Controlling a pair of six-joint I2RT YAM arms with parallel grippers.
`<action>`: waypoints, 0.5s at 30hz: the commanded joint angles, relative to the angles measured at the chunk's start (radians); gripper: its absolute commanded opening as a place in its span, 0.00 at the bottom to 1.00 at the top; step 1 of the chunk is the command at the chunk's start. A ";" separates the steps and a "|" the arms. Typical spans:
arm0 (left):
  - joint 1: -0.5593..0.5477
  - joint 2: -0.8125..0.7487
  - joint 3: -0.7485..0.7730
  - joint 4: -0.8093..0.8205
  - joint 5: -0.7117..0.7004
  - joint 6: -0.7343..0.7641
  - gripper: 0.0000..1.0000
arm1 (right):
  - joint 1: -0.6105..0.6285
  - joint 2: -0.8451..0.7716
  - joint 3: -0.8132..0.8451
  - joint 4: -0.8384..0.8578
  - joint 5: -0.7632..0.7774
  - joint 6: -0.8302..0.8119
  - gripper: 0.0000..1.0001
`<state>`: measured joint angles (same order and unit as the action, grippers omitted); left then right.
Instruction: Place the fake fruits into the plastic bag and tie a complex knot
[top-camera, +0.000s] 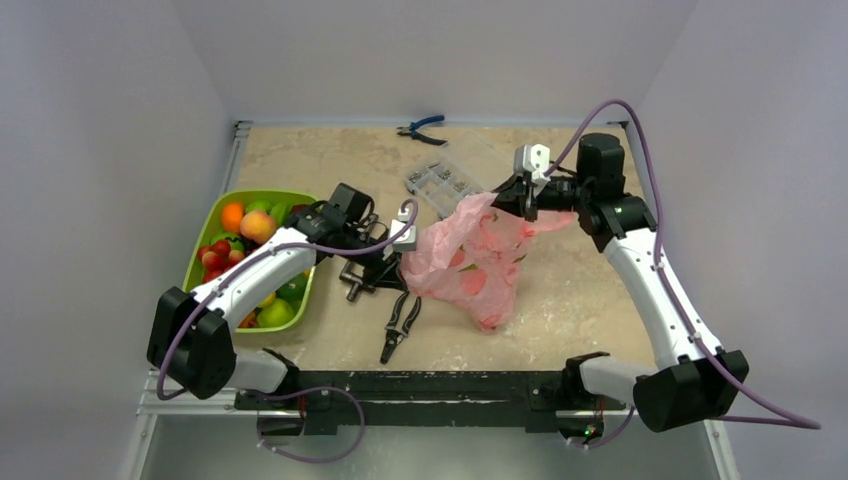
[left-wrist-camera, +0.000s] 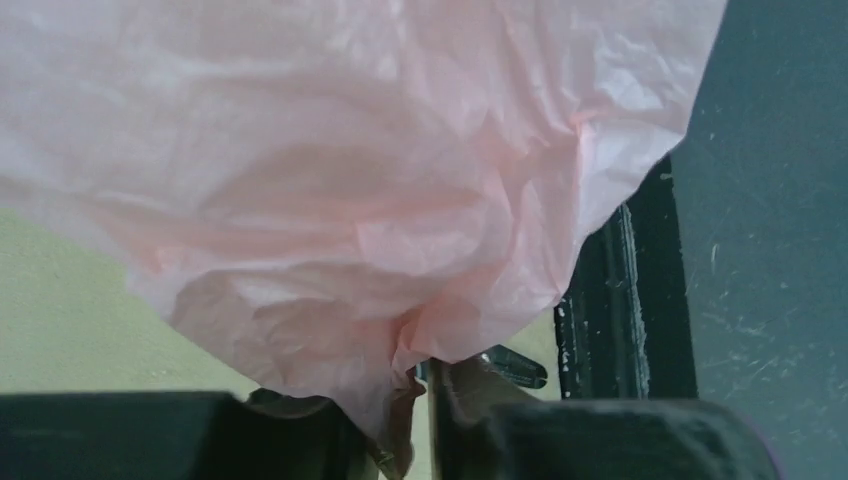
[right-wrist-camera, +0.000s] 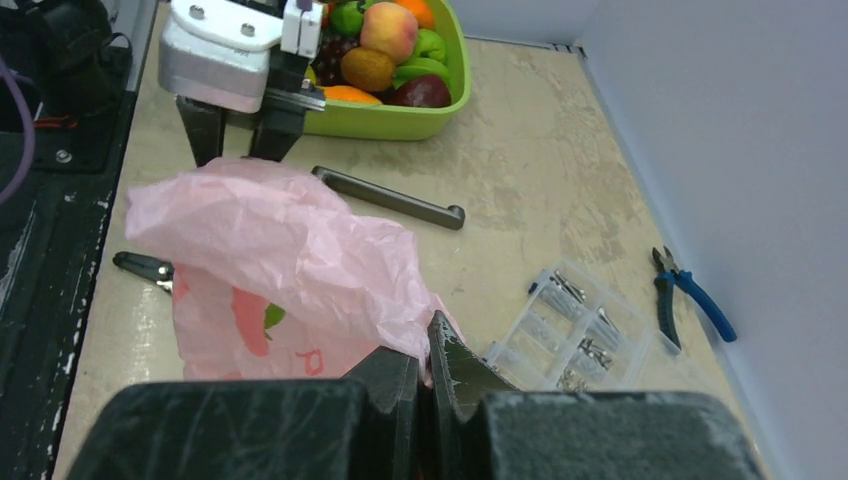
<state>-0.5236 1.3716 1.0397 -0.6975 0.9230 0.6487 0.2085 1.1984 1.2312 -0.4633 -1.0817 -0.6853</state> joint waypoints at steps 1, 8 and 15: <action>-0.007 -0.002 0.002 -0.067 -0.015 0.071 0.00 | -0.037 -0.019 0.004 0.200 0.058 0.184 0.00; -0.007 -0.063 -0.125 -0.047 -0.102 0.184 0.00 | -0.136 0.109 0.107 0.271 0.109 0.330 0.00; 0.043 -0.013 -0.092 -0.134 -0.102 0.203 0.10 | -0.094 0.151 0.127 0.112 0.112 0.219 0.00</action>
<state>-0.5129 1.3521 0.9463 -0.7216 0.8291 0.8089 0.0933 1.3685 1.2861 -0.3126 -1.0100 -0.4000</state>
